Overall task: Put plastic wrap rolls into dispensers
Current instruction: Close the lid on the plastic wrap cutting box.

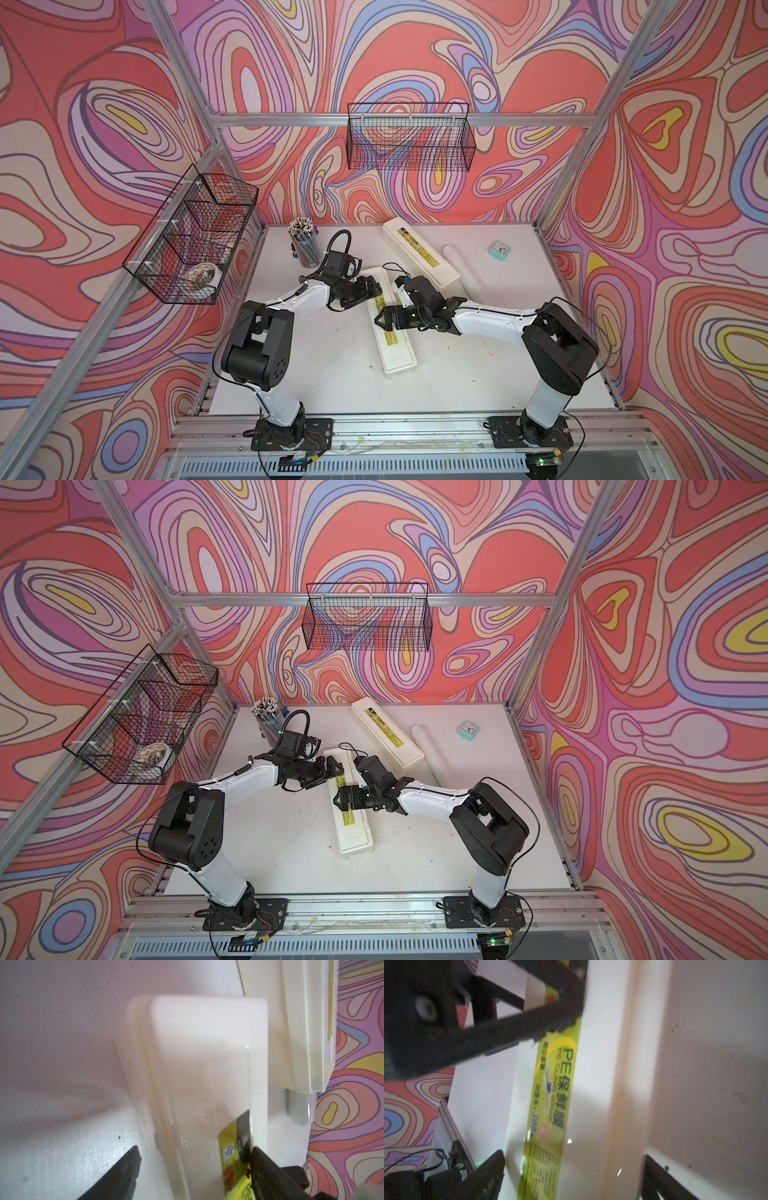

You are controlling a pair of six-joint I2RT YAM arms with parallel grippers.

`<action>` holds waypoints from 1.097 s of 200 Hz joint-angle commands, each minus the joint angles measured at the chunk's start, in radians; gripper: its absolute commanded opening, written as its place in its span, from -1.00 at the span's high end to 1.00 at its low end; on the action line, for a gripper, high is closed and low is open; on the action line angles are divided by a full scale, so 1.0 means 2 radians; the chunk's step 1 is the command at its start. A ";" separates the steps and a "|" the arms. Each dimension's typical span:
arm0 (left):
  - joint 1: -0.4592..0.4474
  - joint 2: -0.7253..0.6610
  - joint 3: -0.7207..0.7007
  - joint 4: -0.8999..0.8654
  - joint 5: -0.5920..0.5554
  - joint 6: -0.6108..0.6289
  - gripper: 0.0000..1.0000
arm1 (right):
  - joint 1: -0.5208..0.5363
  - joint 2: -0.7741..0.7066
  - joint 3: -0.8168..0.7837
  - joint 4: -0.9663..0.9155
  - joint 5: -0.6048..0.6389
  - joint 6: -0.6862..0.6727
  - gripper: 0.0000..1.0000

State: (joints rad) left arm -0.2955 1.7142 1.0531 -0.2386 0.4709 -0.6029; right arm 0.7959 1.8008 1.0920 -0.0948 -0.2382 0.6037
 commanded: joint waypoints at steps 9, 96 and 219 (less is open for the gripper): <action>-0.013 0.009 -0.001 -0.047 -0.045 0.016 -0.72 | 0.046 0.076 -0.021 -0.043 0.010 0.028 -0.81; 0.041 0.018 0.165 -0.155 -0.086 0.064 -1.00 | 0.048 0.161 0.096 -0.010 0.040 0.086 -0.60; -0.098 -0.092 0.083 -0.297 -0.297 -0.023 -1.00 | 0.030 -0.092 0.002 -0.051 0.187 -0.139 -0.97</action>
State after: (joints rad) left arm -0.4122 1.5391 1.2438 -0.7258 0.0071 -0.5705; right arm 0.8848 1.7470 1.1408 -0.1261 0.0441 0.4568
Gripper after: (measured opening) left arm 0.998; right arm 0.983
